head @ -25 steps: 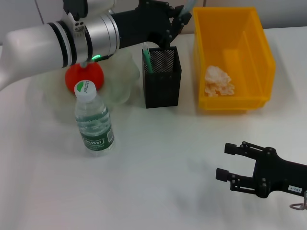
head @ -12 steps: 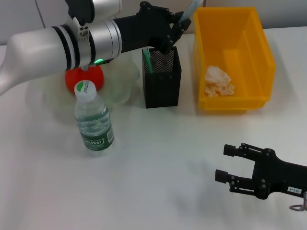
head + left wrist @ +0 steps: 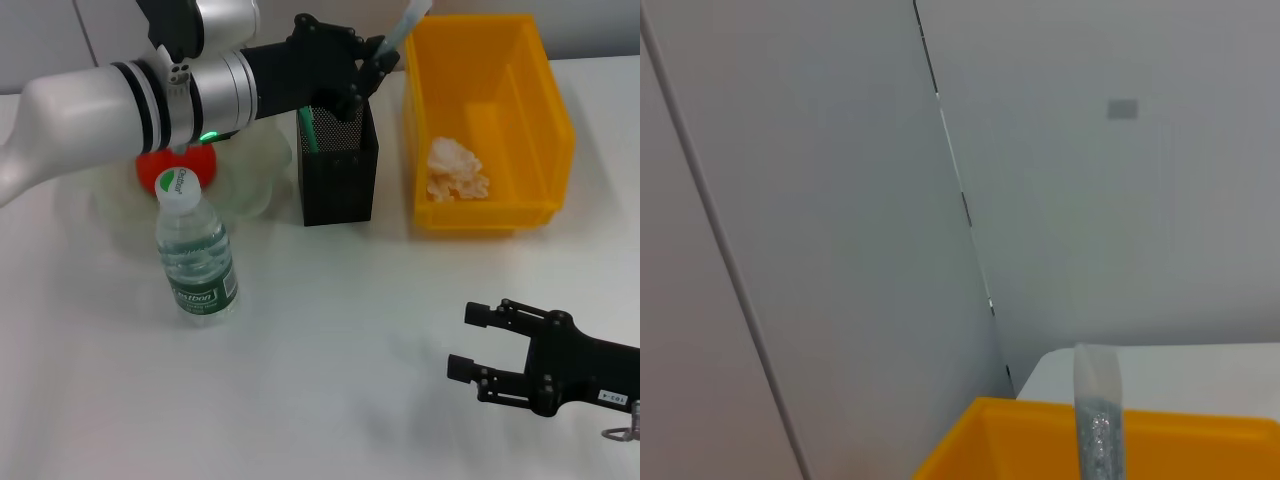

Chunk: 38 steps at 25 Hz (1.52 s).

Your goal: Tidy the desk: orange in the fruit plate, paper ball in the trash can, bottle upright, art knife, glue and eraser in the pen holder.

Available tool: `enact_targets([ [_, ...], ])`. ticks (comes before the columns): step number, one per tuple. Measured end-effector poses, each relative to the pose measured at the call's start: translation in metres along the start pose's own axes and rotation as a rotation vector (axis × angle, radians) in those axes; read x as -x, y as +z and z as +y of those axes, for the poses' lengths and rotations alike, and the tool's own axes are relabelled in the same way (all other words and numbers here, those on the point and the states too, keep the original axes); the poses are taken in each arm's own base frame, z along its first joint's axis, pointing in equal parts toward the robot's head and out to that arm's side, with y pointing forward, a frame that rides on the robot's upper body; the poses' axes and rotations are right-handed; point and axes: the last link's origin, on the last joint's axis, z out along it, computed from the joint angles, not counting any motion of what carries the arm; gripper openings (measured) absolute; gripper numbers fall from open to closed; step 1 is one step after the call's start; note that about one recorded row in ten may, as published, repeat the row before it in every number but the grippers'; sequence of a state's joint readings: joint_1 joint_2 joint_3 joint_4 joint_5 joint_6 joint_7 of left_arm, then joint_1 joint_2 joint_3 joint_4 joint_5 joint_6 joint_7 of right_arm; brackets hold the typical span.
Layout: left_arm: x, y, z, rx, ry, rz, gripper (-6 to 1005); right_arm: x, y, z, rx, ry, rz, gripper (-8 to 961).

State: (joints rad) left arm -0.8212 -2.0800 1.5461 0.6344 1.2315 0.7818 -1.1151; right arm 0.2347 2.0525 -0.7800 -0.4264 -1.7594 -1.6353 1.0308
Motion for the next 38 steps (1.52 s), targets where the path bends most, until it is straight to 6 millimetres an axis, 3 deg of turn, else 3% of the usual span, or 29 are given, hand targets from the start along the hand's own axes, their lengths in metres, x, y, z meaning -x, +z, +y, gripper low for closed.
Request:
enact_targets([
  [19,0.003,0.0,-0.001,-0.016,-0.071,-0.002,293,0.002,0.002,0.0,0.011,0.007,-0.004,782],
  [25,-0.003,-0.007,-0.003,-0.021,-0.118,0.055,365,0.002,0.001,0.001,0.012,0.009,-0.004,782],
  [26,-0.015,-0.015,-0.001,0.022,-0.129,0.112,377,0.001,0.0,0.001,0.01,0.013,-0.005,782],
  [27,-0.015,-0.015,-0.001,0.022,-0.129,0.112,389,0.001,0.0,0.001,0.01,0.013,-0.005,782],
  [31,-0.036,-0.053,0.008,0.176,-0.132,0.261,473,0.006,-0.006,0.002,0.017,0.026,-0.028,782],
  [33,-0.036,-0.053,0.008,0.176,-0.132,0.261,570,0.007,-0.008,0.001,0.016,0.026,-0.036,782],
  [34,-0.036,-0.086,0.019,0.265,-0.099,0.336,618,0.009,-0.009,0.001,0.014,0.022,-0.044,782],
  [35,-0.027,-0.1,0.023,0.268,-0.094,0.327,666,0.01,-0.011,0.0,0.011,0.017,-0.05,782],
  [36,-0.013,-0.113,0.028,0.257,-0.093,0.303,687,0.012,-0.014,0.0,0.005,0.007,-0.055,782],
  [38,-0.003,-0.121,0.033,0.252,-0.099,0.289,728,0.013,-0.017,0.0,0.004,-0.005,-0.053,782],
])
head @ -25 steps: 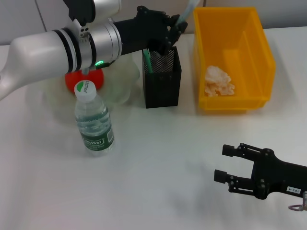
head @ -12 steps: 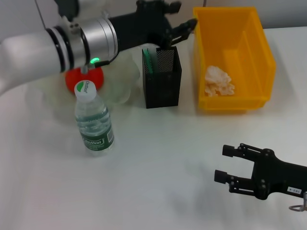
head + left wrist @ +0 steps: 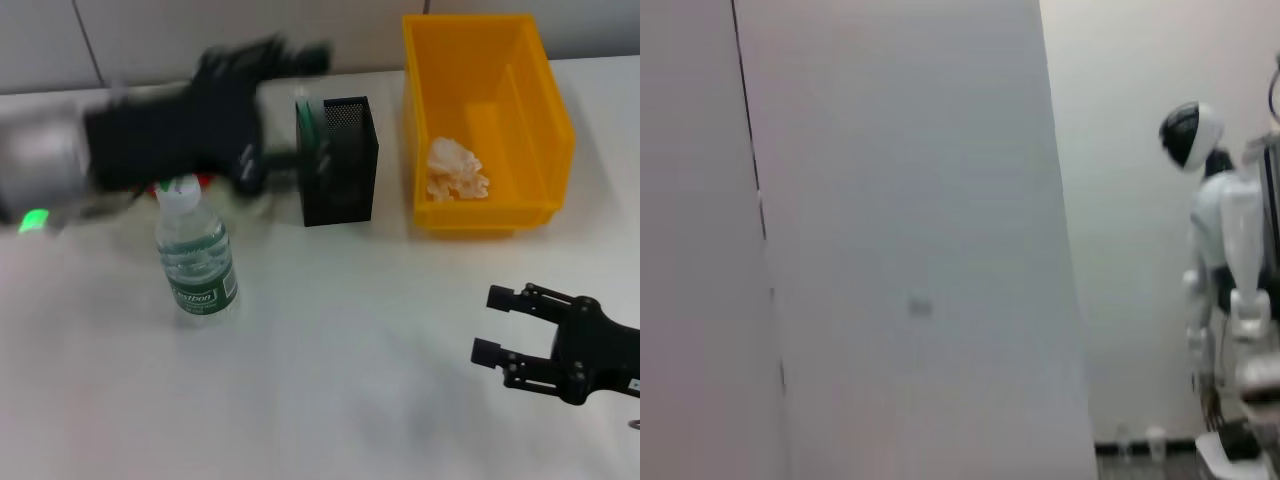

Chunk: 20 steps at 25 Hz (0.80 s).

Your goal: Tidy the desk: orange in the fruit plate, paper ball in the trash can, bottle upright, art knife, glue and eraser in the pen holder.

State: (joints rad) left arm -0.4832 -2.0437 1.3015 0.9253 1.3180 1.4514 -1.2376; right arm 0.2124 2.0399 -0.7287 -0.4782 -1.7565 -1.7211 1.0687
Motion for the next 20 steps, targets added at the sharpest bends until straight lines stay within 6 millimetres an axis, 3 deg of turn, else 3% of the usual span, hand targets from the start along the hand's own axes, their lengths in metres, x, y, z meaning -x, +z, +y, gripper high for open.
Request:
enact_targets([
  [3,0.038,-0.029,0.034,0.015,-0.054,-0.053,790,0.003,-0.005,0.002,0.014,-0.023,-0.002,782],
  [4,0.038,-0.029,0.034,0.015,-0.054,-0.053,790,0.003,-0.005,0.002,0.014,-0.023,-0.002,782],
  [6,0.057,-0.038,0.048,0.007,-0.097,-0.089,790,0.005,-0.007,0.004,0.028,-0.046,0.002,782],
  [8,0.092,-0.049,0.071,-0.008,-0.178,-0.158,790,0.004,-0.009,0.007,0.056,-0.099,0.031,782],
  [9,0.092,-0.049,0.071,-0.008,-0.178,-0.158,790,0.004,-0.009,0.007,0.056,-0.099,0.031,782],
  [10,0.11,-0.052,0.083,-0.016,-0.208,-0.182,790,0.004,-0.009,0.008,0.068,-0.113,0.035,782],
  [13,0.127,-0.053,0.091,-0.033,-0.229,-0.215,790,0.003,-0.004,0.014,0.118,-0.157,0.037,782],
  [20,0.139,-0.05,0.093,-0.041,-0.245,-0.276,790,0.001,0.01,0.014,0.143,-0.19,0.048,783],
])
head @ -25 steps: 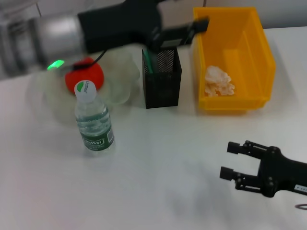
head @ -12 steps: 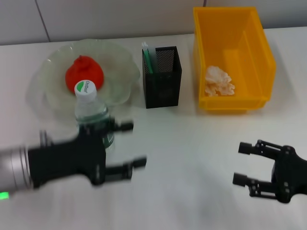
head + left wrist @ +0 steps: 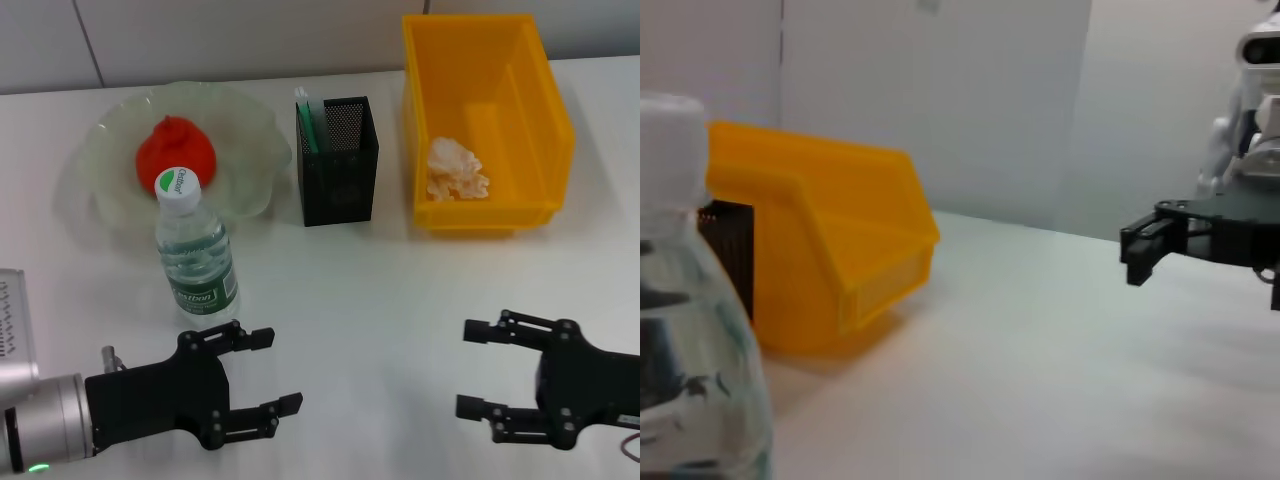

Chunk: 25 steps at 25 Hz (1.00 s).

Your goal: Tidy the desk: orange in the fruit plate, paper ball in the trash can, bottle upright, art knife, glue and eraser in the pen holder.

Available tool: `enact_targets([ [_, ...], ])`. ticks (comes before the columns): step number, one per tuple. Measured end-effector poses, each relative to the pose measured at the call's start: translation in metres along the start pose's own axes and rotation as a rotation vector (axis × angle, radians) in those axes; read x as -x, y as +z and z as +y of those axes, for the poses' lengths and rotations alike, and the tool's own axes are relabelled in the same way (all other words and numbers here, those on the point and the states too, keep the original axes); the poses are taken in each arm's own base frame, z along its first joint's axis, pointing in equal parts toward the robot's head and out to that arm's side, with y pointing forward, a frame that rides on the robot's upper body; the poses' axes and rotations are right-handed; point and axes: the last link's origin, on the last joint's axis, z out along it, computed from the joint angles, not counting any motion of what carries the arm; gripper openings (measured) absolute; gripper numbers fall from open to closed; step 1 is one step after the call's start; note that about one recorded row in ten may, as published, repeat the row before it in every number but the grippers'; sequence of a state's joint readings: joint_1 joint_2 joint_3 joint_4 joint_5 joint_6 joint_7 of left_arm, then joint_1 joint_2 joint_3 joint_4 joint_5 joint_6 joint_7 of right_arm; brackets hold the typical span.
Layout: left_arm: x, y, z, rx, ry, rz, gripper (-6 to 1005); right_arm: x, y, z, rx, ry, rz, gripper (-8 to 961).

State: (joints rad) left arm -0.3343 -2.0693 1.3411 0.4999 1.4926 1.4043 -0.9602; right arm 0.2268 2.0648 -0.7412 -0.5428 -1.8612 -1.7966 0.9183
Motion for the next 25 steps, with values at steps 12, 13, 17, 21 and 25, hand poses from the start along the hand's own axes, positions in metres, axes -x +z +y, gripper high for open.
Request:
enact_targets([
  [12,0.0,-0.001,0.003,0.01,-0.004,0.007,790,-0.009,0.021,-0.005,-0.008,0.01,0.024,783],
  [13,0.0,-0.002,0.003,0.009,-0.005,0.007,790,-0.008,0.022,-0.005,-0.007,0.011,0.023,783],
  [17,0.0,-0.003,0.003,0.011,-0.006,0.011,790,-0.008,0.022,-0.006,-0.007,0.01,0.023,783],
  [21,0.0,-0.004,0.003,0.01,-0.005,0.013,790,-0.007,0.023,-0.008,-0.008,0.006,0.026,783],
  [25,-0.001,-0.003,0.002,0.011,-0.003,0.012,790,-0.007,0.024,-0.009,-0.011,0.006,0.029,783],
])
